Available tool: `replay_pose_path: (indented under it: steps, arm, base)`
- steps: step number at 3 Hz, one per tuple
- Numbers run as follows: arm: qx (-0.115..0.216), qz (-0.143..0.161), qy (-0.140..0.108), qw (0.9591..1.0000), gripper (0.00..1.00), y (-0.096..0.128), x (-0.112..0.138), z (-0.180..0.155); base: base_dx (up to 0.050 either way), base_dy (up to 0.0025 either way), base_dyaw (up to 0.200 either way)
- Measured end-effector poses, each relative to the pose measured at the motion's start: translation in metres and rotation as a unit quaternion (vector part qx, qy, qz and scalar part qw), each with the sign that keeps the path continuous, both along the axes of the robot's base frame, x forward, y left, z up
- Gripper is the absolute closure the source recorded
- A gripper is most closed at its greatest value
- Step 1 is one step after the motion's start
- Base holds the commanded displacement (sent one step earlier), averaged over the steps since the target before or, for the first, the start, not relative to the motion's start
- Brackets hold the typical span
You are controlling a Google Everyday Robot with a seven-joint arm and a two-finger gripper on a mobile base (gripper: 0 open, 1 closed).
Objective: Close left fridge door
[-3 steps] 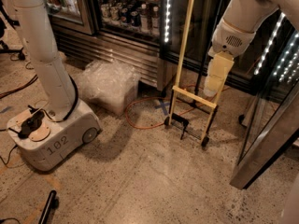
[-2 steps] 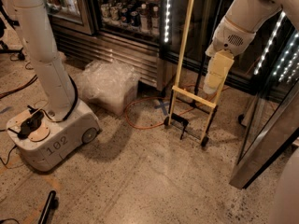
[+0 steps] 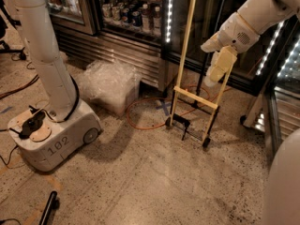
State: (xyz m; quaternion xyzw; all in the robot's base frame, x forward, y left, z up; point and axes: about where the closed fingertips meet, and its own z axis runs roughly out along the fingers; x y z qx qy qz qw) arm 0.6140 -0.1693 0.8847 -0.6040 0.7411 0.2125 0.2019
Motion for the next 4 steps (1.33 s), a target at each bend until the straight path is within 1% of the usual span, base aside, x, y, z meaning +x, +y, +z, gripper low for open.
replay_pose_path:
  steps: [1,3,4]
  arm:
    - [0.004,-0.006,-0.009,0.9999,0.0,0.0034,0.0084,-0.0024]
    - [0.004,-0.006,-0.009,0.9999,0.0,0.0034,0.0084,-0.0024]
    - [0.004,-0.006,-0.009,0.9999,0.0,0.0034,0.0084,-0.0024]
  base:
    - [0.041,0.00236,0.113]
    - [0.0,0.00011,-0.195]
    - [0.05,0.00001,0.0]
